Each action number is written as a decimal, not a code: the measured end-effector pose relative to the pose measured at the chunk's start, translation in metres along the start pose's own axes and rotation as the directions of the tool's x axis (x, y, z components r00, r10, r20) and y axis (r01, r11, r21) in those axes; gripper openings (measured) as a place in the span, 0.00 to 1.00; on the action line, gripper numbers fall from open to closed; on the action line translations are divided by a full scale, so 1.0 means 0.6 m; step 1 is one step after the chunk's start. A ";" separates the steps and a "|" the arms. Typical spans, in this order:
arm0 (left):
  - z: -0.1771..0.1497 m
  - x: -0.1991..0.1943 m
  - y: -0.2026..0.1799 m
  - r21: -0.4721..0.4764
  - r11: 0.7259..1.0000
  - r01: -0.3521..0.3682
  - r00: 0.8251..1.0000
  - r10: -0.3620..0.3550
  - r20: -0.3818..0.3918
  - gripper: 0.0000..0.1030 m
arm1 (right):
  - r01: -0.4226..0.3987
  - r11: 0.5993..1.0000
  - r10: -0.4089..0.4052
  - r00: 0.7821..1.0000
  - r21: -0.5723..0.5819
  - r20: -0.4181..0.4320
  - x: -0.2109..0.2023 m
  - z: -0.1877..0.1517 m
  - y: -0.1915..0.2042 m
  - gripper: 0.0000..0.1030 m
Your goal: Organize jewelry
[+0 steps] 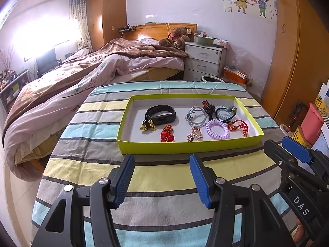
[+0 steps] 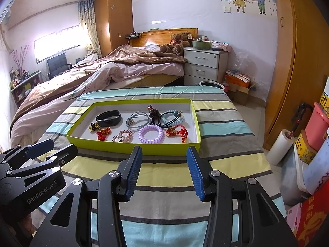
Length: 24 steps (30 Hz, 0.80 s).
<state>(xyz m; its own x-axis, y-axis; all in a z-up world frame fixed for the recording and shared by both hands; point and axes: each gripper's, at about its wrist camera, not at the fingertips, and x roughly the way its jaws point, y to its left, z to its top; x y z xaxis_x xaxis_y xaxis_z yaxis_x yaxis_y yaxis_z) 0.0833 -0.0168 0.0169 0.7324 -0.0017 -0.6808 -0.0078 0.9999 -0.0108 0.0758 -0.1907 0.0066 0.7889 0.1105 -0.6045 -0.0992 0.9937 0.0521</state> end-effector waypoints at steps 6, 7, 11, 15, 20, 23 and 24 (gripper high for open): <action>0.001 0.000 0.000 0.004 1.000 0.001 1.000 -0.001 0.002 0.54 | -0.003 1.000 0.003 1.000 0.004 -0.005 0.001 0.000 0.001 0.44; 0.000 0.000 0.000 0.002 1.000 0.001 1.000 -0.001 0.002 0.54 | -0.001 1.000 0.001 1.000 0.003 -0.004 0.001 0.000 0.001 0.44; 0.000 -0.001 0.001 0.002 1.000 0.000 1.000 0.000 0.002 0.54 | -0.001 1.000 0.001 1.000 0.006 -0.003 0.000 -0.001 0.002 0.44; 0.000 0.000 0.001 0.003 1.000 0.004 1.000 -0.004 0.002 0.54 | -0.002 1.000 0.002 1.000 0.004 -0.005 0.001 0.000 0.002 0.44; 0.000 0.000 0.002 0.001 1.000 0.001 1.000 -0.001 0.001 0.54 | -0.004 1.000 0.004 1.000 0.002 -0.003 -0.001 -0.001 0.003 0.44; 0.000 0.001 0.001 0.002 1.000 0.000 1.000 0.000 0.000 0.54 | -0.004 1.000 0.004 1.000 0.003 -0.003 -0.001 -0.001 0.003 0.44; -0.002 0.000 0.001 0.002 1.000 0.002 1.000 -0.002 0.000 0.54 | -0.006 1.000 0.006 1.000 0.005 -0.003 -0.001 0.000 0.003 0.44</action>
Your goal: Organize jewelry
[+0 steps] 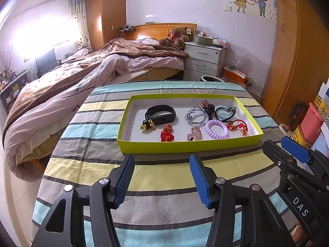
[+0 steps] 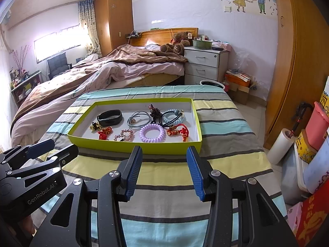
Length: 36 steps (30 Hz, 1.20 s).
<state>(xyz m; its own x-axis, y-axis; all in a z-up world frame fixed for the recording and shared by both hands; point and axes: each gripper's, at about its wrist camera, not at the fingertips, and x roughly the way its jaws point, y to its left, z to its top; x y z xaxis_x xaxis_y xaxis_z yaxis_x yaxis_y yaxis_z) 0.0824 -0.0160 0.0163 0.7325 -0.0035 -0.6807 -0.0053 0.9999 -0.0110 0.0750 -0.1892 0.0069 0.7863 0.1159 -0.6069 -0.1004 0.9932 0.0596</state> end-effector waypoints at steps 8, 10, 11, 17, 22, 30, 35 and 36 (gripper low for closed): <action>0.000 0.000 0.000 -0.001 1.000 -0.001 1.000 0.001 -0.002 0.54 | -0.009 1.000 0.009 1.000 0.006 -0.002 -0.001 -0.001 0.001 0.44; 0.000 -0.001 0.000 -0.001 1.000 -0.001 1.000 0.001 -0.001 0.54 | -0.005 1.000 0.005 1.000 0.003 -0.004 0.000 0.000 0.001 0.44; 0.001 -0.002 0.000 -0.002 1.000 -0.002 1.000 0.002 -0.002 0.54 | -0.004 1.000 0.004 1.000 0.004 -0.005 -0.001 0.000 0.001 0.44; 0.001 -0.003 -0.001 -0.003 1.000 -0.002 1.000 0.002 -0.003 0.54 | -0.006 1.000 0.006 1.000 0.007 -0.001 -0.002 0.000 0.000 0.44; 0.002 -0.003 -0.002 -0.003 1.000 -0.005 1.000 0.005 -0.002 0.54 | -0.008 1.000 0.008 1.000 0.009 -0.004 -0.002 -0.001 -0.002 0.44; 0.002 -0.001 0.000 -0.006 1.000 -0.003 1.000 0.003 -0.003 0.54 | -0.007 1.000 0.007 1.000 0.008 -0.005 -0.001 0.000 -0.002 0.44; 0.002 0.000 0.004 -0.011 1.000 -0.006 1.000 0.005 -0.004 0.54 | -0.006 1.000 0.006 1.000 0.008 -0.002 -0.002 -0.001 -0.001 0.44; 0.001 0.000 0.004 -0.011 1.000 -0.006 1.000 0.006 -0.003 0.54 | -0.006 1.000 0.007 1.000 0.008 -0.003 -0.002 -0.001 -0.001 0.44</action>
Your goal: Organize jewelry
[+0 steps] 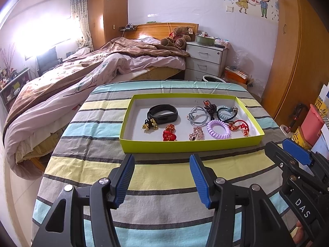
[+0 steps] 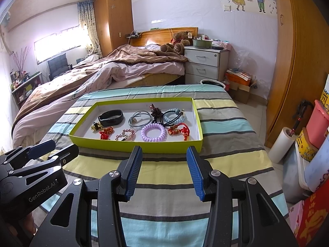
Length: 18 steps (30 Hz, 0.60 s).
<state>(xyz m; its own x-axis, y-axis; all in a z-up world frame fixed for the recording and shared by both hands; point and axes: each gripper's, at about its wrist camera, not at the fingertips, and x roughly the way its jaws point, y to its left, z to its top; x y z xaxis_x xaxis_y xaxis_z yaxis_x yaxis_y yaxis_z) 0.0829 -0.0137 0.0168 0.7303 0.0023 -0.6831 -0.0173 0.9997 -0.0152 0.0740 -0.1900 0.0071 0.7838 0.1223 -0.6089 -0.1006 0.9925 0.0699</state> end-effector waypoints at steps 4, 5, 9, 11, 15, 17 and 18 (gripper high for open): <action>-0.001 0.000 0.001 0.001 1.000 0.001 1.000 -0.001 -0.001 0.54 | 0.000 1.000 0.000 1.000 -0.001 -0.001 0.001 0.000 0.000 0.44; 0.000 0.000 0.001 0.002 1.000 0.002 1.000 -0.002 -0.003 0.54 | 0.000 1.000 0.000 1.000 -0.002 -0.001 0.001 0.000 0.000 0.44; 0.000 0.000 0.003 0.001 1.000 0.001 1.000 -0.001 -0.004 0.54 | 0.000 1.000 0.000 1.000 0.000 0.000 0.000 0.000 0.000 0.44; -0.001 -0.001 0.004 -0.002 1.000 -0.001 1.000 0.001 0.001 0.54 | -0.001 1.000 0.001 1.000 0.000 -0.001 0.000 0.000 0.000 0.44; -0.001 -0.004 0.005 -0.008 1.000 0.001 1.000 -0.001 0.007 0.54 | -0.002 1.000 0.002 1.000 0.001 0.000 0.001 0.000 0.001 0.44; -0.001 -0.005 0.005 -0.010 1.000 0.000 1.000 0.000 0.008 0.54 | 0.000 1.000 0.000 1.000 0.000 0.000 0.000 0.000 0.001 0.44; -0.001 -0.005 0.005 -0.009 1.000 0.001 1.000 -0.001 0.007 0.54 | -0.001 1.000 0.001 1.000 0.001 0.000 0.000 0.000 0.001 0.44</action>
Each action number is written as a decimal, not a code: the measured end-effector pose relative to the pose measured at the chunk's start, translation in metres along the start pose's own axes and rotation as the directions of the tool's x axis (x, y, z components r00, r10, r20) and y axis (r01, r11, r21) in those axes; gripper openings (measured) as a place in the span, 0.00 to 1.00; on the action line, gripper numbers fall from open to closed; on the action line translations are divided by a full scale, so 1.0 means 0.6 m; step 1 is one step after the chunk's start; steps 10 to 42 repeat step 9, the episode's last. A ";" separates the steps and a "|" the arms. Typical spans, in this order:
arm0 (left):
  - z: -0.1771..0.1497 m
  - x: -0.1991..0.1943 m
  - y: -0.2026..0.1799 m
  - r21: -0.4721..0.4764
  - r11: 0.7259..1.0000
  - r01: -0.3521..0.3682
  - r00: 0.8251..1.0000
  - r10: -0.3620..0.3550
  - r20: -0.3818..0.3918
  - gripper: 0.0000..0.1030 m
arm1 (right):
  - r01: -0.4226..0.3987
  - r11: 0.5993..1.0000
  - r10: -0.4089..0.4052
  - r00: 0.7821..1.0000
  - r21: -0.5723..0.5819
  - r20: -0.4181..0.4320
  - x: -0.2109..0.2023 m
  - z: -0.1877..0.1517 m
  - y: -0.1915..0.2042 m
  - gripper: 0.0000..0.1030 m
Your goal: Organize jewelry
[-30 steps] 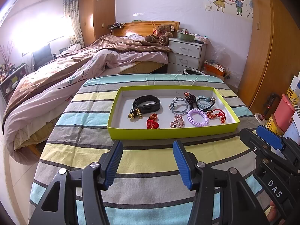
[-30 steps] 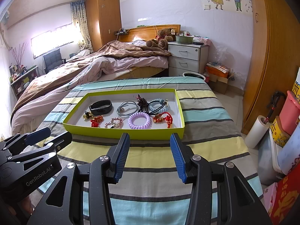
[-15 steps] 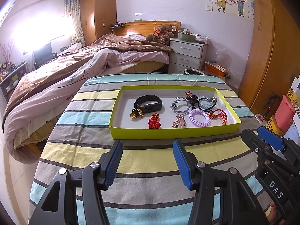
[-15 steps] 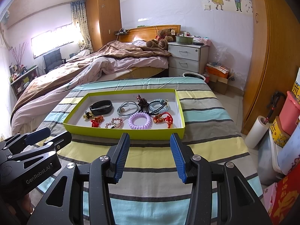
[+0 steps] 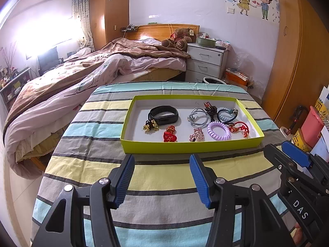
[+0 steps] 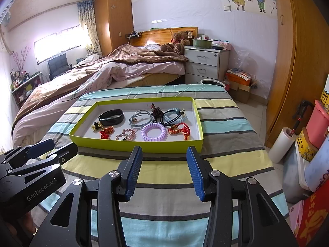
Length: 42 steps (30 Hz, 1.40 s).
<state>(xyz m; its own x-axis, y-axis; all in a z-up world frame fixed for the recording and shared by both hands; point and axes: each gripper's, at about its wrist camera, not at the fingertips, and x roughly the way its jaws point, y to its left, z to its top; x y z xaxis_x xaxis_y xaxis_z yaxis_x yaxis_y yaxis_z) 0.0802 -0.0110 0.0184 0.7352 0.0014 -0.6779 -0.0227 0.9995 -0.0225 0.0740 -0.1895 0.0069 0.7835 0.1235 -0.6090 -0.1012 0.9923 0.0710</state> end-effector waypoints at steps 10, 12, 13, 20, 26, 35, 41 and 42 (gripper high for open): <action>0.001 0.002 -0.002 0.003 1.000 -0.002 1.000 0.002 -0.002 0.54 | 0.001 1.000 -0.001 1.000 -0.003 0.001 0.000 0.000 0.000 0.44; 0.001 0.002 -0.002 0.003 1.000 -0.002 1.000 0.002 -0.002 0.54 | 0.001 1.000 -0.001 1.000 -0.003 0.001 0.000 0.000 0.000 0.44; 0.001 0.002 -0.002 0.003 1.000 -0.002 1.000 0.002 -0.002 0.54 | 0.001 1.000 -0.001 1.000 -0.003 0.001 0.000 0.000 0.000 0.44; 0.001 0.002 -0.002 0.003 1.000 -0.002 1.000 0.002 -0.002 0.54 | 0.001 1.000 -0.001 1.000 -0.003 0.001 0.000 0.000 0.000 0.44; 0.001 0.002 -0.002 0.003 1.000 -0.002 1.000 0.002 -0.002 0.54 | 0.001 1.000 -0.001 1.000 -0.003 0.001 0.000 0.000 0.000 0.44; 0.001 0.002 -0.002 0.003 1.000 -0.002 1.000 0.002 -0.002 0.54 | 0.001 1.000 -0.001 1.000 -0.003 0.001 0.000 0.000 0.000 0.44; 0.001 0.002 -0.002 0.003 1.000 -0.002 1.000 0.002 -0.002 0.54 | 0.001 1.000 -0.001 1.000 -0.003 0.001 0.000 0.000 0.000 0.44; 0.001 0.002 -0.002 0.003 1.000 -0.002 1.000 0.002 -0.002 0.54 | 0.001 1.000 -0.001 1.000 -0.003 0.001 0.000 0.000 0.000 0.44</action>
